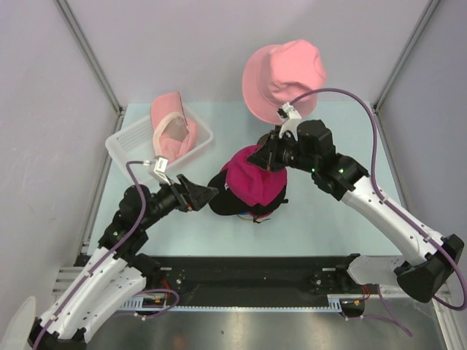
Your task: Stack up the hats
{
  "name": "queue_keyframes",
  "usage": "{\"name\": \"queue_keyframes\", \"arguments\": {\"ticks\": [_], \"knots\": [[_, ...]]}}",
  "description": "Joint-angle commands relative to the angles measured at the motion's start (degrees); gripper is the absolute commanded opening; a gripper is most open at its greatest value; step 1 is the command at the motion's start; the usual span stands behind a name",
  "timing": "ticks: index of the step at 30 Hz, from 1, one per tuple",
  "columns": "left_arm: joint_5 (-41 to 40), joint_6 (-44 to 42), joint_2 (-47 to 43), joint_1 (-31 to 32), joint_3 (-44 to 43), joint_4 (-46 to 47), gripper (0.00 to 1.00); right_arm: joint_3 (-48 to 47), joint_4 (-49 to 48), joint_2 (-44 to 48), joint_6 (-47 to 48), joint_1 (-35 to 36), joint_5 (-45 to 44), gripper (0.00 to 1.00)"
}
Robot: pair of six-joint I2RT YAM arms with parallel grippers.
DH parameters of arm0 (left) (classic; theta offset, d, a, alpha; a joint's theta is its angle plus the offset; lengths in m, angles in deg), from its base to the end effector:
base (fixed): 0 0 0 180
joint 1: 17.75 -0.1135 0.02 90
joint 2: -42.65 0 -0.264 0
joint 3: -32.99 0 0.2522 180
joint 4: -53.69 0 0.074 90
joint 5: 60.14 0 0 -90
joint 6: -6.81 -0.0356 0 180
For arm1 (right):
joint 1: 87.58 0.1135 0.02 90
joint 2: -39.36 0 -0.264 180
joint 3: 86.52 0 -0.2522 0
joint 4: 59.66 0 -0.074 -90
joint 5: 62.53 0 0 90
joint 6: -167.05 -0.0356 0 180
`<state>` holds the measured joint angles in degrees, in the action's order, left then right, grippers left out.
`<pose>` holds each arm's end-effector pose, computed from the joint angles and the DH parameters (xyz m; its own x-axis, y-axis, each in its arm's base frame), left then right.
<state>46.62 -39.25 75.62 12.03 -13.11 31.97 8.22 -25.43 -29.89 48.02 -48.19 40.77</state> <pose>0.1260 -0.0839 0.2983 -0.5951 -0.4250 -0.6821 0.4307 0.5479 -0.7171 0.2051 0.1790 0.3960 -0.5929 0.1242 -0.7956 -0.5704 0.6327 0.5238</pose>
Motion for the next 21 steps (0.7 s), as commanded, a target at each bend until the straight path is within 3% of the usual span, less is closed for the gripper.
{"name": "queue_keyframes", "arguments": {"ticks": [1, 9, 14, 21], "knots": [[-9.45, -2.55, -2.04, -0.69, -6.15, -6.97, 1.0, -10.92, -0.52, -3.07, 4.86, 1.82, 2.17, 0.0], [-13.49, -7.29, 0.08, -2.09, -12.83, -9.95, 1.0, -22.0, 4.83, -7.56, 11.7, 4.37, 9.89, 0.0], [-19.3, -8.96, -2.38, -3.67, -14.95, -10.93, 1.0, -26.23, 19.74, -11.33, 20.5, 4.37, 19.56, 0.0], [-13.07, -9.32, 2.09, -4.91, -13.28, -7.43, 1.0, -24.65, 31.82, -14.33, 28.86, 4.72, 20.89, 0.0]]}}
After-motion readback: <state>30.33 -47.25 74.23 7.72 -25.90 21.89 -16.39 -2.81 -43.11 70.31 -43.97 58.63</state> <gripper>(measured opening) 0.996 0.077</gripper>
